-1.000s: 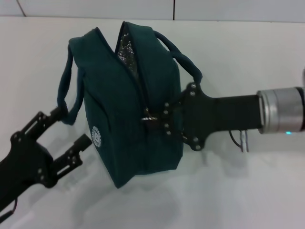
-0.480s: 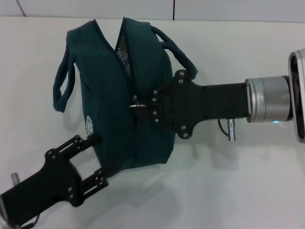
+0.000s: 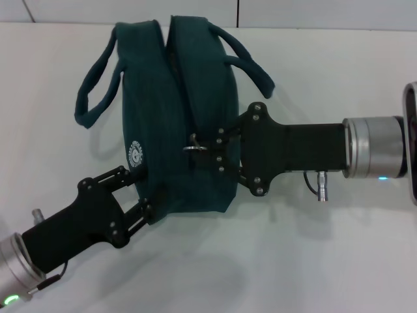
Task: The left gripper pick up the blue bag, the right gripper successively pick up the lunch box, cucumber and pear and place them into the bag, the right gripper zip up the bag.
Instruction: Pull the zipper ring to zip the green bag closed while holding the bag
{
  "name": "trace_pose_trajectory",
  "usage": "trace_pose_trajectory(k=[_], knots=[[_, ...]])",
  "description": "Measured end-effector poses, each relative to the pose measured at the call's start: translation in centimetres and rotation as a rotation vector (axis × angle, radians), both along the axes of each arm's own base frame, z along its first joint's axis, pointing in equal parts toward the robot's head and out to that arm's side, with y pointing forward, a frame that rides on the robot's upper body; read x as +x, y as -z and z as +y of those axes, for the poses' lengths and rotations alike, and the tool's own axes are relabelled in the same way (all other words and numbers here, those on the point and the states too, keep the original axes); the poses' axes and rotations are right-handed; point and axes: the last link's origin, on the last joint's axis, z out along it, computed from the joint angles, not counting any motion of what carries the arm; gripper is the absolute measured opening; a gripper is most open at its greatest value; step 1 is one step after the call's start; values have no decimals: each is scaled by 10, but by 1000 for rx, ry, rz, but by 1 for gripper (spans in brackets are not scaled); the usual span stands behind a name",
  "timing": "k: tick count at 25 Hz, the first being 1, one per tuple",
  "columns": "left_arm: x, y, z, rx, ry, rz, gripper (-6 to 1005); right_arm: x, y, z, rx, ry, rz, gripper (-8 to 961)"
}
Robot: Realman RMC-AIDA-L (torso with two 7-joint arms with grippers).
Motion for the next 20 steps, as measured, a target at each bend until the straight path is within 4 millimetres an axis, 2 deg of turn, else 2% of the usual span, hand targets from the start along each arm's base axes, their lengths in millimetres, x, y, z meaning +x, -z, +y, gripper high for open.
trace_pose_trajectory(k=[12, 20], knots=[[4, 1, 18, 102, 75, 108, 211, 19, -4, 3, -48, 186, 56, 18], [5, 15, 24, 148, 119, 206, 101, 18, -16, 4, -200, 307, 88, 18]])
